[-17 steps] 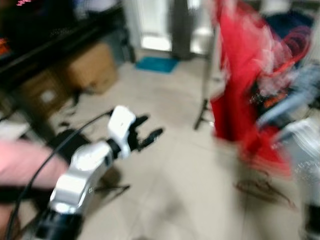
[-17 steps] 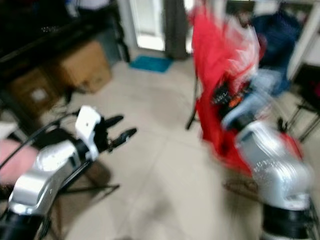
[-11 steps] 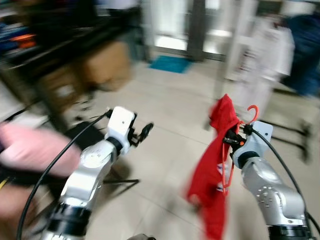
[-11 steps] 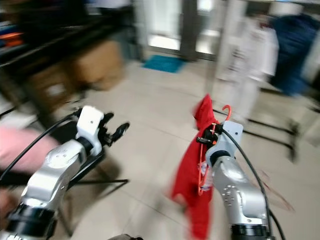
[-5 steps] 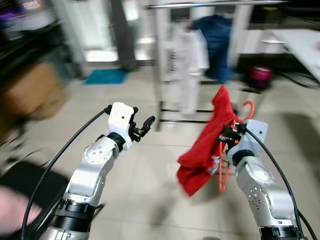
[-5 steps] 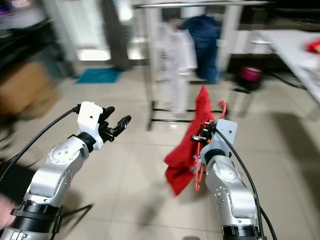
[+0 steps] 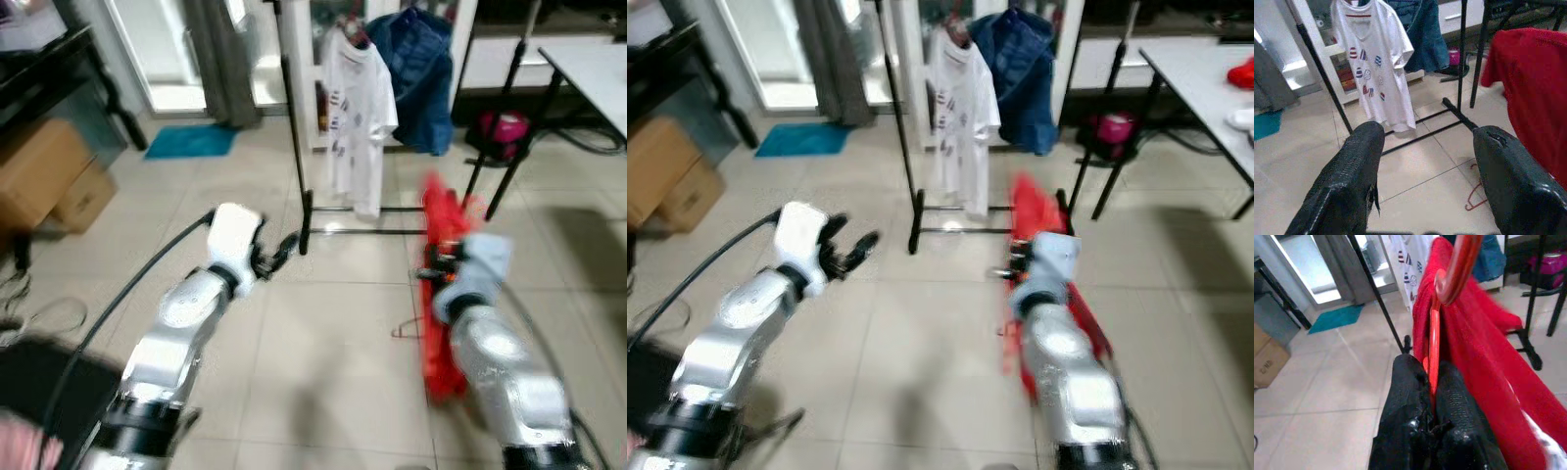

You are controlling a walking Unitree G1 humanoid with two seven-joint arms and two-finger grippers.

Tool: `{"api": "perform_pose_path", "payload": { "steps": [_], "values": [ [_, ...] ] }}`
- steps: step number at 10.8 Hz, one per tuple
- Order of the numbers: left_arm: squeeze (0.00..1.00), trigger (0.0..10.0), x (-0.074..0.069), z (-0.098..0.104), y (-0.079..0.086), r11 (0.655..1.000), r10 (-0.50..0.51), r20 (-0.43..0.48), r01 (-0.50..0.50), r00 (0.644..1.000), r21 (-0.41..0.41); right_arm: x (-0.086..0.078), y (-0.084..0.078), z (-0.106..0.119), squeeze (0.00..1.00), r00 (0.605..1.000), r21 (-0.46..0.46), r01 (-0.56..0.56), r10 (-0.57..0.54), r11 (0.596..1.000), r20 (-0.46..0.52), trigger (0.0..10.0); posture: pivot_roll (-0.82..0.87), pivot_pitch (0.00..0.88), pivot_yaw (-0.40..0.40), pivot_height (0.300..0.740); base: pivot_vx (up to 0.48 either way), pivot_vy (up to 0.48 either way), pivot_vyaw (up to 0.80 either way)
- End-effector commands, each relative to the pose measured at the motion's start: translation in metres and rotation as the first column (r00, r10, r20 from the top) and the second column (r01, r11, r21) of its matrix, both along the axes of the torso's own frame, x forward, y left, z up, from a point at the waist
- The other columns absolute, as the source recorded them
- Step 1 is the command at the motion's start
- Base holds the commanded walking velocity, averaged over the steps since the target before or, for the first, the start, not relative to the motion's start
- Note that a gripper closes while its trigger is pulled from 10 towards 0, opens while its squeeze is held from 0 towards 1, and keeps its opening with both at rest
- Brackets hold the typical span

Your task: Hang hanger

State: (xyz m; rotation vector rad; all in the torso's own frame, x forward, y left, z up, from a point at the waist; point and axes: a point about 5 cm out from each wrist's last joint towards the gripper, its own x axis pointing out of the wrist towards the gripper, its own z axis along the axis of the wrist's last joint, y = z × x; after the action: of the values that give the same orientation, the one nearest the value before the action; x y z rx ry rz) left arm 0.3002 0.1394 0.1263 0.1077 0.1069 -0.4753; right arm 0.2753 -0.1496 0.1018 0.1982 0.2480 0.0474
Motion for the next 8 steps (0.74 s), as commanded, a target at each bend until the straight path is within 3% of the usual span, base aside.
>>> {"api": "perform_pose_path", "payload": {
  "steps": [1,3,6,8],
  "values": [
    [0.0,10.0,0.0,0.001,-0.003,1.0,-0.019,0.001,0.019,1.0,0.003,0.0,-0.003,0.004,0.0,1.0,-0.013,-0.006,0.006,1.0,0.022,10.0,-0.13,0.0,0.104,0.74,0.36,0.0,0.0],
    [0.0,10.0,0.0,0.0,-0.004,0.999,-0.034,-0.003,0.034,0.999,0.011,-0.002,-0.001,0.001,0.0,1.0,-0.03,-0.027,0.028,0.999,0.009,10.0,-0.13,0.0,0.11,0.74,0.343,0.0,0.0],
    [0.0,10.0,-0.004,-0.005,-0.011,0.991,-0.111,-0.028,0.113,0.993,0.068,-0.003,-0.005,0.004,0.0,1.0,-0.017,-0.026,0.026,1.0,0.017,10.0,-0.14,0.0,0.12,0.74,0.0,0.0,0.0],
    [0.0,10.0,-0.008,-0.009,-0.014,0.984,-0.151,-0.04,0.154,0.988,0.085,-0.001,-0.012,0.009,0.0,1.0,-0.083,-0.017,0.018,0.996,0.02,10.0,-0.14,0.0,0.119,0.74,0.0,0.0,0.0]
  ]
}}
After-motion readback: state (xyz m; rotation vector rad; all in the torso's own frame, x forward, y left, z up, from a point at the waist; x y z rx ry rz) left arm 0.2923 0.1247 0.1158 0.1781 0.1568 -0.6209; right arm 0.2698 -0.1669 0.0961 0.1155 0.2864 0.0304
